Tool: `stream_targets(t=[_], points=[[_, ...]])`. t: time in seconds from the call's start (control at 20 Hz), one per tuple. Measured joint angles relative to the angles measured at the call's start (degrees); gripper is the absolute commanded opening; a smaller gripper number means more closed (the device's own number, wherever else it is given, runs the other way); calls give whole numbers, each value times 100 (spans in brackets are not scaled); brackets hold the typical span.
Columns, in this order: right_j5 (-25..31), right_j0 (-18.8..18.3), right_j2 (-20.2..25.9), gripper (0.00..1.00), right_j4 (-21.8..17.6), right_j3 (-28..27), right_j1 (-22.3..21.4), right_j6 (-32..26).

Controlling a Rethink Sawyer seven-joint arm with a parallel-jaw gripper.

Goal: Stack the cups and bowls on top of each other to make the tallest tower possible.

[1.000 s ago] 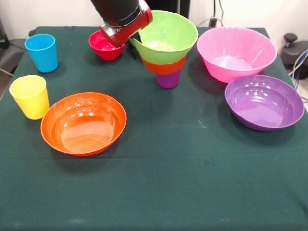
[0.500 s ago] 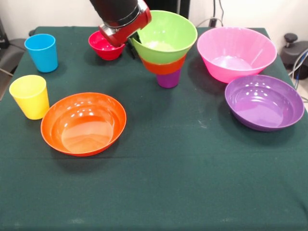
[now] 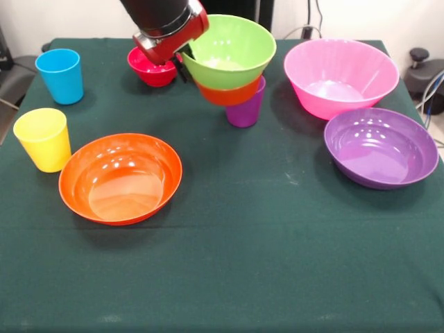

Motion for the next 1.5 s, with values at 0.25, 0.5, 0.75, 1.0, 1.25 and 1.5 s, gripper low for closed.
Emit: stream_targets(t=[0.25, 0.5, 0.75, 1.0, 1.25, 1.5], points=[[0, -93, -9, 0, 0, 74, -4, 0], [1, -121, -63, 0, 1, 153, -11, 0], [0, -142, -148, 0, 38, 268, -18, -1], [0, -180, -212, 0, 62, 488, -32, -1], [-2, -175, -277, 0, 82, 823, -30, 0], [-93, -100, -311, 0, 130, 1042, 7, 17]])
